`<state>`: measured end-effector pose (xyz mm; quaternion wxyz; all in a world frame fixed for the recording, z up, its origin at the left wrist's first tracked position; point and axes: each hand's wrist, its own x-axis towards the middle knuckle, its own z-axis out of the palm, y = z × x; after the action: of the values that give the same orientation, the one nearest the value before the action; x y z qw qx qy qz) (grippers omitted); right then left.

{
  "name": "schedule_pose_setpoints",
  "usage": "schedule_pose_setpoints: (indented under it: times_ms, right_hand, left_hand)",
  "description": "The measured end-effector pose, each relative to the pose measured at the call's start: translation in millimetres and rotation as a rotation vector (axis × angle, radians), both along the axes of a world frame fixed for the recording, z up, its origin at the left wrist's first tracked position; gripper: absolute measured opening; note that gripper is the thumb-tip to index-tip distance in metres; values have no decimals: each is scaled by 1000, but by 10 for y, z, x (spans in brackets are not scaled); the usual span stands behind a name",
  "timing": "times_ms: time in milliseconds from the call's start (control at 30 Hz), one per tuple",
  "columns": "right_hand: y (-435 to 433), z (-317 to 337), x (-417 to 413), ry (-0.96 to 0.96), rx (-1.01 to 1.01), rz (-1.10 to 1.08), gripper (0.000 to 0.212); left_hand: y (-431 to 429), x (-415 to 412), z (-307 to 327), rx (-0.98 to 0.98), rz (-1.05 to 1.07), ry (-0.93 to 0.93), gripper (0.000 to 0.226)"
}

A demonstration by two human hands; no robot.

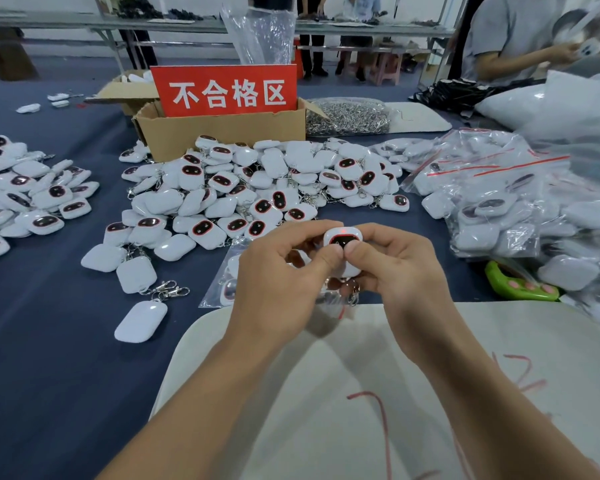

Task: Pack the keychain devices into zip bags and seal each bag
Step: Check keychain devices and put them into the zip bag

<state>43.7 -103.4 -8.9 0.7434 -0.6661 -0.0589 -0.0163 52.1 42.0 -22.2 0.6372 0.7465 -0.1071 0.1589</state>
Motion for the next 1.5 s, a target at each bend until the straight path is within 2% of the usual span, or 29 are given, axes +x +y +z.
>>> schedule_pose_setpoints:
  times_ms: [267, 533, 667, 967, 1033, 1167, 1333, 1500]
  right_hand:
    - [35, -32, 3, 23, -87, 16, 31]
    - [-8, -11, 3, 32, -44, 14, 32]
    - [18, -12, -11, -5, -84, 5, 36]
    - [33, -22, -5, -8, -89, -42, 24]
    - [29, -37, 7, -29, -97, -82, 25]
    - [-70, -5, 49, -46, 42, -184, 24]
    - [-101, 7, 56, -147, -20, -266, 32]
    - [-101, 7, 72, -155, -44, -254, 35]
  left_hand:
    - [6, 32, -2, -115, 44, 80, 25]
    - [16, 32, 26, -101, -33, 86, 22]
    - [16, 34, 33, -109, -19, 86, 23]
    - [11, 13, 19, -2, 41, -12, 20]
    - [17, 7, 40, 11, 80, -41, 23]
    - [31, -3, 24, 8, 126, -11, 35]
    - [5, -66, -2, 167, 184, -38, 36]
    - [21, -60, 8, 150, 182, -7, 36]
